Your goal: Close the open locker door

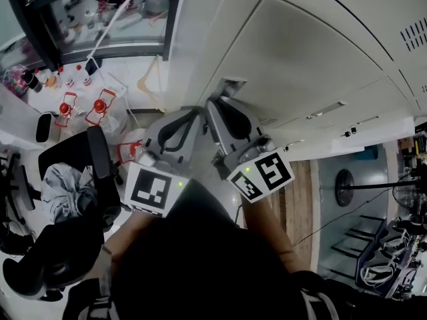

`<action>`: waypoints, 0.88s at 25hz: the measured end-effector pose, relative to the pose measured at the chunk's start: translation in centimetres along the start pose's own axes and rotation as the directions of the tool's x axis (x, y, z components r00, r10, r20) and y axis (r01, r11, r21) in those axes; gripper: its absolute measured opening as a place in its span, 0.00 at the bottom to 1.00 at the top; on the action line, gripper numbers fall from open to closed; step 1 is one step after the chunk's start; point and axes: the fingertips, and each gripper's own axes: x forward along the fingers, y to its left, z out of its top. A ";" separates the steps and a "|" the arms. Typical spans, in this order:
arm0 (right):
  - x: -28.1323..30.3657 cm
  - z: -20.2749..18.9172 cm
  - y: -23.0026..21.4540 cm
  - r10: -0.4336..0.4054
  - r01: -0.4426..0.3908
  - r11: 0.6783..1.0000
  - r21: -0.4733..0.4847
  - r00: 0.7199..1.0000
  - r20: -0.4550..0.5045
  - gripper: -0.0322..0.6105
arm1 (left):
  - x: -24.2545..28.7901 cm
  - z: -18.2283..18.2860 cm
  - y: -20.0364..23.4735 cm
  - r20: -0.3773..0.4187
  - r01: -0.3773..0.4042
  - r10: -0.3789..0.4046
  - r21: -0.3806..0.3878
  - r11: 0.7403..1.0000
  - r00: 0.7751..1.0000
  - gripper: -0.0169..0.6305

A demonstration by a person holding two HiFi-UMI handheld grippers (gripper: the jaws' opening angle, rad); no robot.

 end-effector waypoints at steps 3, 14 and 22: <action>0.0 0.0 0.0 -0.008 0.008 1.000 0.001 1.000 -0.001 0.11 | 0.0 0.0 -0.1 -0.001 -0.001 0.001 0.000 1.000 1.000 0.03; 0.1 0.1 0.1 -0.091 0.090 0.994 -0.061 0.996 -0.019 0.11 | -1.2 -0.2 0.4 -0.013 -0.041 0.041 0.003 0.999 0.999 0.03; -0.7 0.4 0.1 -0.145 0.143 0.986 -0.081 0.989 -0.018 0.14 | -2.4 0.3 -0.1 -0.010 -0.063 0.063 0.018 0.998 0.998 0.03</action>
